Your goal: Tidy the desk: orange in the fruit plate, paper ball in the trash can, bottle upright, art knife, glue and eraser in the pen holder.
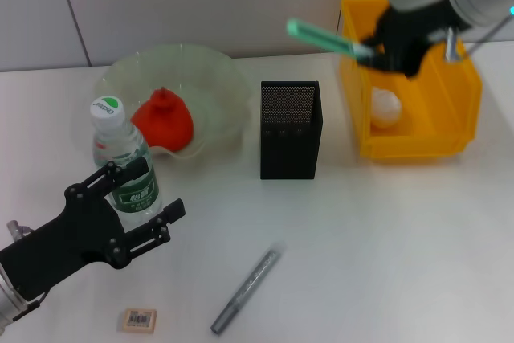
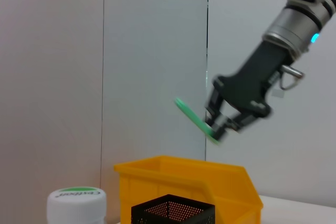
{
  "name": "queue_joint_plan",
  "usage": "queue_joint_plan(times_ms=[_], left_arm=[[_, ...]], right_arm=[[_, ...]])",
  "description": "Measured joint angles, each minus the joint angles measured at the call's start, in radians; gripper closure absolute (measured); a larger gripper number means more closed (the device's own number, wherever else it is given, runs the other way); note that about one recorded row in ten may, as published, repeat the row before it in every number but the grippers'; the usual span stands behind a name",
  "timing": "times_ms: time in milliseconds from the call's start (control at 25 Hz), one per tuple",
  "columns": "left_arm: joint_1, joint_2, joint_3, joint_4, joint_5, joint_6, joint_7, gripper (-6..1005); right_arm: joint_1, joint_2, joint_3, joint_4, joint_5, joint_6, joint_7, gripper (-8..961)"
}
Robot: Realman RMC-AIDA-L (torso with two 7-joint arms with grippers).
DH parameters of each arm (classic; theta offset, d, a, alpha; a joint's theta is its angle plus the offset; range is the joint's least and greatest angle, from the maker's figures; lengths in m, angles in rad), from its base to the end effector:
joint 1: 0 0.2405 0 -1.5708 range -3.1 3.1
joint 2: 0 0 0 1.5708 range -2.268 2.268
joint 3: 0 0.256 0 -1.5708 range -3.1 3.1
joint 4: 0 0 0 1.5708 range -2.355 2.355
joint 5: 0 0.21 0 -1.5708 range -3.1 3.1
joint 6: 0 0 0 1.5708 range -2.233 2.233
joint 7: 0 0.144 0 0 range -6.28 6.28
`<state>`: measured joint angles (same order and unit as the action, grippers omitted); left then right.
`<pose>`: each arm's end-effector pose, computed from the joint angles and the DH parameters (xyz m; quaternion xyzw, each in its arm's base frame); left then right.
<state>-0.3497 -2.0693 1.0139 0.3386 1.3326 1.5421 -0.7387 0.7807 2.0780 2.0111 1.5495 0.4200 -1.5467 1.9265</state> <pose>-0.2844 0.2756 -0.0295 -0.8851 -0.1120 -0.3719 0.2562 0.1044 0.4068 0.0822 -0.9386 -0.0344 -0.1787 0.2933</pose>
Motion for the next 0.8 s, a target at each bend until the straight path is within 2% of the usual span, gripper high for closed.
queue_joint_plan(times_ms=[40, 80, 400, 560, 800], left_arm=[[0.000, 0.000, 0.000, 0.000, 0.000, 0.000, 0.000, 191], [0.000, 0.000, 0.000, -0.001, -0.001, 0.000, 0.000, 191], [-0.006, -0.002, 0.000, -0.001, -0.009, 0.001, 0.001, 190], [-0.007, -0.003, 0.000, -0.001, -0.009, 0.001, 0.002, 190], [-0.009, -0.003, 0.000, -0.001, -0.010, -0.001, 0.002, 190]], right_arm=[[0.000, 0.000, 0.000, 0.000, 0.000, 0.000, 0.000, 771], [-0.019, 0.002, -0.005, 0.009, 0.032, 0.088, 0.006, 771], [-0.076, 0.001, -0.010, -0.002, 0.186, 0.336, -0.011, 770], [-0.083, 0.000, -0.010, -0.015, 0.219, 0.371, -0.037, 770], [-0.079, -0.001, -0.012, -0.011, 0.161, 0.409, -0.144, 770]])
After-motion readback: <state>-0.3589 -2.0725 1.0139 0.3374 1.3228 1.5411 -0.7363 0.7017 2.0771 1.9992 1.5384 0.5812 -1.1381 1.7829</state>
